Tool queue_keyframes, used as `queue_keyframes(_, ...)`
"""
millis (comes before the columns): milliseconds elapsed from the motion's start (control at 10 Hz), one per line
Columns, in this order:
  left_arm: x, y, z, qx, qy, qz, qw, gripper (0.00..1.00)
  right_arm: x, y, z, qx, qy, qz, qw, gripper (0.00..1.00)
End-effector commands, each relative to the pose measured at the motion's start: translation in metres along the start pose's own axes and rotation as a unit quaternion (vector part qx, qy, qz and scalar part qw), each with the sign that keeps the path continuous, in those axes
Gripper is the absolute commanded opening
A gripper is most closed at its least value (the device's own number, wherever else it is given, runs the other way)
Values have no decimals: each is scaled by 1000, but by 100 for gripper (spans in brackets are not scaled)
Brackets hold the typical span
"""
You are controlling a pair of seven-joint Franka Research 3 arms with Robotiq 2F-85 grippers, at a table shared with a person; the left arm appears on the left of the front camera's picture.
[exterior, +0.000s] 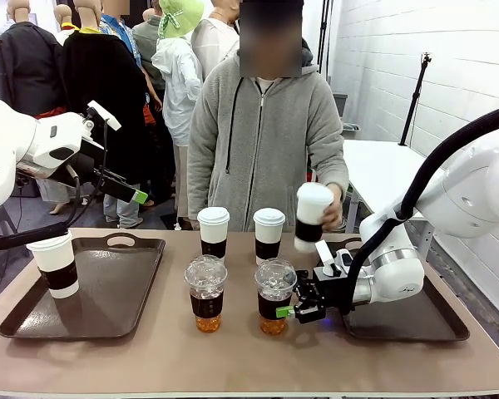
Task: Distribute the coffee onto the tray.
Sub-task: Pick up one iced Americano and place it on the right Handle tray.
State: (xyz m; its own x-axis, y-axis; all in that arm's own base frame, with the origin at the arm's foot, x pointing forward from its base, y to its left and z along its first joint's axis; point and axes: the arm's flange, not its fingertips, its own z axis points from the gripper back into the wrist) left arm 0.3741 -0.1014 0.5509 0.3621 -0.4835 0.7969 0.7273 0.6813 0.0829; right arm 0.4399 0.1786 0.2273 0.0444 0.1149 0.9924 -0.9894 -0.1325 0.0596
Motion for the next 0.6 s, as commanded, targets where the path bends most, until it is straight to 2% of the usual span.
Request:
queue_keyframes(0, -1, 1, 0, 1, 1, 2, 1000, 100, 0, 0, -1, 1, 0, 0, 1000, 100)
queue_keyframes(500, -1, 1, 0, 1, 1, 2, 1000, 100, 0, 0, -1, 1, 0, 0, 1000, 100)
